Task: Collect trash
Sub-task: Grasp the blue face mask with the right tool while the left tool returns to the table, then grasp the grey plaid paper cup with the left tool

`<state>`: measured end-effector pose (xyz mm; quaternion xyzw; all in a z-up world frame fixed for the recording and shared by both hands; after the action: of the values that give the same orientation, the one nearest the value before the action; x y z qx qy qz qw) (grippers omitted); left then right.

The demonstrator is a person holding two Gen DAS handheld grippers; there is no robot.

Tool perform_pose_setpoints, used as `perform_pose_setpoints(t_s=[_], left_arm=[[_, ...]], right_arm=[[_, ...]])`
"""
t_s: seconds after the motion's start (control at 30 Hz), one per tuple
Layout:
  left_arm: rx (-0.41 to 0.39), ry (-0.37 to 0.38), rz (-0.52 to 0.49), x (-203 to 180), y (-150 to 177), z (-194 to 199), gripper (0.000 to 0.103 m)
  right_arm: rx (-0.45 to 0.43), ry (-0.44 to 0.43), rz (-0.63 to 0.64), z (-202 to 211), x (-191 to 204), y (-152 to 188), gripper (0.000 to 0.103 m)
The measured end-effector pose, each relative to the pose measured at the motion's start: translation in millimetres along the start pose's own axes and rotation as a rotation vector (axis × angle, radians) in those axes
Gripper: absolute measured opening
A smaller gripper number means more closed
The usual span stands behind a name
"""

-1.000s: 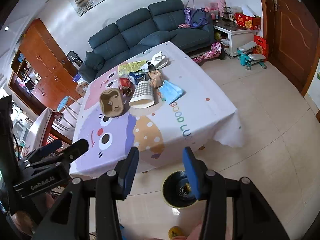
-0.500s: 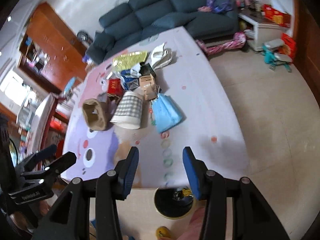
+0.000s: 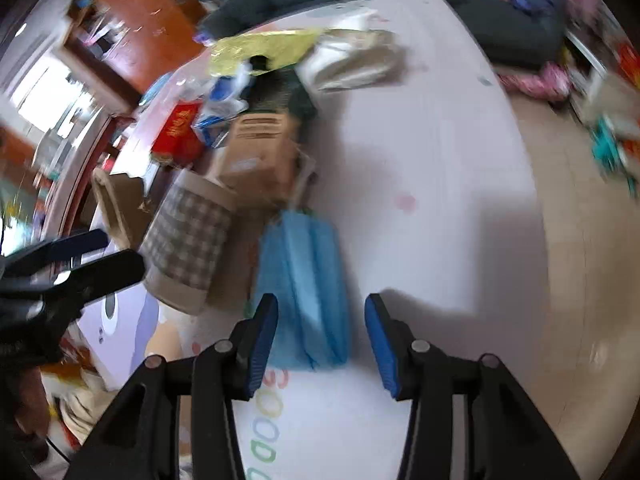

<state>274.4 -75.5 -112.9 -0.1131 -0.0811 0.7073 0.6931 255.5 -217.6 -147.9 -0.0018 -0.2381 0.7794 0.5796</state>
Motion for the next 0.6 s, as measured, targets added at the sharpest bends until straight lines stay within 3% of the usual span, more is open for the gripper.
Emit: perform_pose_setpoints(t_s=[0.07,0.13,0.37,0.6], left_arm=[[0.014,0.001,-0.012,-2,-4,-5,0.081],[0.028,-0.001,-0.025,-4,-8,-10,0.081],[0.084,0.003,-0.016,-2,-16,-28,0.081],[0.146,0.032,0.009,4,-19,-47,0.081]], right_arm=[[0.017,-0.005,0.057,-6,5,0,0.012],[0.014,-0.034,0.071,-4,7,1,0.008],[-0.003,-0.137,-0.037,21,-22,-1,0.006],[0.012,-0.147,-0.072,20,-43,-12,0.006]])
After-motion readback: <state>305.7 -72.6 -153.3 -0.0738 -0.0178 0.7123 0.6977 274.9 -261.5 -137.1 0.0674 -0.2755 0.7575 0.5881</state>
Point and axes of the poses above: each gripper's, at about its wrist camera, not at the fingertips, and z roughly against the way its jaws point, x to its left, y to its underside, the point moved 5 cm from there along -z, roughly the way its jaws point, and after that the axes turned 4 degrees about z, right-handed, at the moved point
